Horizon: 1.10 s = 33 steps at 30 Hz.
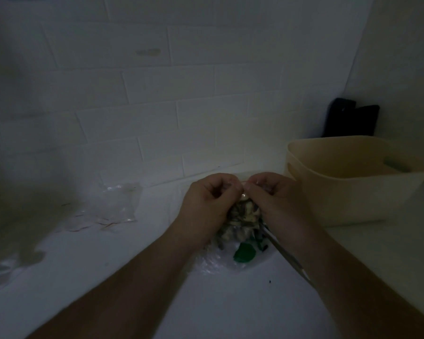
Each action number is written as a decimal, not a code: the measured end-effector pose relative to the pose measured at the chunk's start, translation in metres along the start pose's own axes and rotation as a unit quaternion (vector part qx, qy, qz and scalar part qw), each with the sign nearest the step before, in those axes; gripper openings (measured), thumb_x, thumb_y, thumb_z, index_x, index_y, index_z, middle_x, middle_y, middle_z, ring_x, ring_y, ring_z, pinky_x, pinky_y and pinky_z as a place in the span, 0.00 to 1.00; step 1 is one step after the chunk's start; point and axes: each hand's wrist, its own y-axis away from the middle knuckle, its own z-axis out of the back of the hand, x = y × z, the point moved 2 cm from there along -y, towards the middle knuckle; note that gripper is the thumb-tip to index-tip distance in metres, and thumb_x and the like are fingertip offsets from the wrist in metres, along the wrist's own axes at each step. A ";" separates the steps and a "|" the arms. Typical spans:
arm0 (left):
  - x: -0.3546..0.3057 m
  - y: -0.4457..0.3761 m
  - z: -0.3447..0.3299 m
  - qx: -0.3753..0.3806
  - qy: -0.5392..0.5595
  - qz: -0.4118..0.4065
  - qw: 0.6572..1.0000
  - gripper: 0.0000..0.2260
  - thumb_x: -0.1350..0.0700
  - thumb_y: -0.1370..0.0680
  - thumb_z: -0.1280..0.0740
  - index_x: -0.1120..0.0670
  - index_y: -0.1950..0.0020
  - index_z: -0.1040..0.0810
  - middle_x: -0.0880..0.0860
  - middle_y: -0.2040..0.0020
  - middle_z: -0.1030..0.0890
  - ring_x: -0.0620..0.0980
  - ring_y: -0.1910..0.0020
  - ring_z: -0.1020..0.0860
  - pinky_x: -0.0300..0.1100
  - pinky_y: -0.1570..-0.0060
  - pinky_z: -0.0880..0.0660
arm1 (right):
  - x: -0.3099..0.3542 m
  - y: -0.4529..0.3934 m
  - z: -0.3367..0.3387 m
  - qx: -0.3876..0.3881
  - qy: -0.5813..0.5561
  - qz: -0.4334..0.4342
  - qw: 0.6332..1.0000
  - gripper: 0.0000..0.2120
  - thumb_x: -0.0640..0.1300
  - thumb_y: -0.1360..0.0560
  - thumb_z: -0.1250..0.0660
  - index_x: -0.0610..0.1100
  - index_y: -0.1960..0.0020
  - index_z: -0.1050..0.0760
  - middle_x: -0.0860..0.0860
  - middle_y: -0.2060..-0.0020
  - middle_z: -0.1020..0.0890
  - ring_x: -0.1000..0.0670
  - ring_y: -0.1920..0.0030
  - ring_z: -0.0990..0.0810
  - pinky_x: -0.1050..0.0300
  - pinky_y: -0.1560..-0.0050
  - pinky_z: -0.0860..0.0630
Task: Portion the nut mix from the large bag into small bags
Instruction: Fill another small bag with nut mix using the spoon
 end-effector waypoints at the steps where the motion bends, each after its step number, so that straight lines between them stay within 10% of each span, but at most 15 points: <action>1: 0.000 0.000 0.000 0.001 0.003 0.001 1.000 0.06 0.62 0.18 0.30 0.57 0.53 0.15 0.51 0.60 0.15 0.44 0.60 0.18 0.37 0.57 0.21 | -0.001 -0.001 -0.001 -0.004 0.006 0.002 1.000 0.06 0.44 0.23 0.27 0.47 0.58 0.16 0.50 0.62 0.13 0.47 0.58 0.14 0.47 0.53 0.17; 12: -0.004 0.001 0.000 -0.001 0.013 -0.010 1.000 0.05 0.63 0.18 0.31 0.59 0.53 0.16 0.49 0.60 0.15 0.43 0.60 0.18 0.35 0.57 0.22 | -0.001 -0.002 0.002 -0.005 -0.017 0.026 1.000 0.06 0.43 0.24 0.25 0.49 0.60 0.15 0.51 0.63 0.13 0.50 0.60 0.13 0.52 0.56 0.17; 22: -0.002 -0.003 0.010 -0.049 0.000 0.014 0.999 0.09 0.59 0.20 0.26 0.56 0.60 0.15 0.62 0.59 0.14 0.57 0.60 0.16 0.62 0.51 0.18 | -0.009 -0.008 0.004 0.007 -0.049 -0.019 0.999 0.03 0.47 0.23 0.25 0.49 0.55 0.14 0.49 0.59 0.12 0.47 0.56 0.12 0.39 0.48 0.15; 33: -0.005 -0.008 0.015 -0.065 0.071 0.063 0.993 0.09 0.65 0.19 0.31 0.59 0.58 0.14 0.59 0.62 0.14 0.55 0.63 0.16 0.47 0.60 0.18 | -0.018 -0.013 0.007 0.033 -0.078 -0.017 0.996 0.03 0.47 0.24 0.25 0.49 0.56 0.13 0.47 0.59 0.12 0.46 0.55 0.12 0.42 0.49 0.16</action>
